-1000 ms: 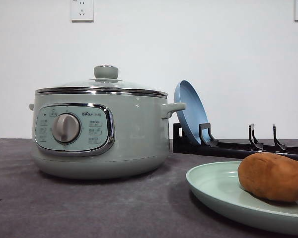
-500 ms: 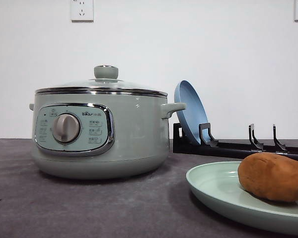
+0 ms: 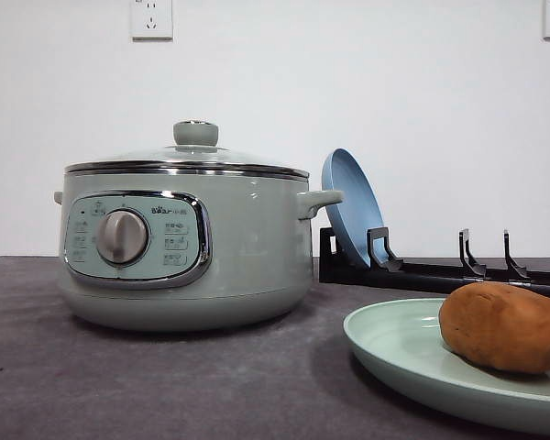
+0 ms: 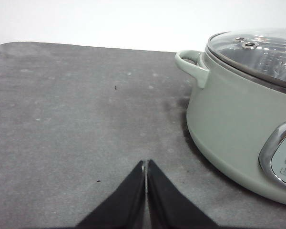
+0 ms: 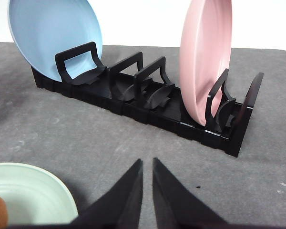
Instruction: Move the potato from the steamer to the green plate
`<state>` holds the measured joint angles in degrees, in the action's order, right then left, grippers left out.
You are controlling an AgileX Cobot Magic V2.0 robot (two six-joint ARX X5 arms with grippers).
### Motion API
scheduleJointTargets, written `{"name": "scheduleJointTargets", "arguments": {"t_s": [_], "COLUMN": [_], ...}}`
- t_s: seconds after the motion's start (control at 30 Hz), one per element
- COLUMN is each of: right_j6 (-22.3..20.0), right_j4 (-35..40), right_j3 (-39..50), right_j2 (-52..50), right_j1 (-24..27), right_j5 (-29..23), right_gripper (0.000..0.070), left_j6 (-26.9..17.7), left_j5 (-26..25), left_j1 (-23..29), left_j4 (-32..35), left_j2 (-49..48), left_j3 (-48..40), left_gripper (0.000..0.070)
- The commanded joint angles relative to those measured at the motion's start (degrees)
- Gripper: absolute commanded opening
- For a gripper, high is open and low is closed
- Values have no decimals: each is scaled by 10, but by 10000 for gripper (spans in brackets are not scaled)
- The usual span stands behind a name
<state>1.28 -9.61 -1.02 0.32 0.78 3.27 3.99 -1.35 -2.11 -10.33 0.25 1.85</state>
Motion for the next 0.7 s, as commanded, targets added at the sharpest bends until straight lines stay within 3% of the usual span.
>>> {"name": "scheduleJointTargets", "arguments": {"t_s": [0.0, 0.67], "right_j6": [-5, -5], "right_j4": [6, 6], "right_j3": [4, 4], "right_j2": [-1, -1], "right_j1": [1, 1], "right_j5": [1, 1], "right_gripper": [27, 27], "left_j6": [-3, -3], "left_j5": [3, 3], "left_j1": [1, 1], "left_j4": [-4, -4], "left_j2": [-1, -1], "left_j3": [-12, -12], "left_gripper": [0, 0]}}
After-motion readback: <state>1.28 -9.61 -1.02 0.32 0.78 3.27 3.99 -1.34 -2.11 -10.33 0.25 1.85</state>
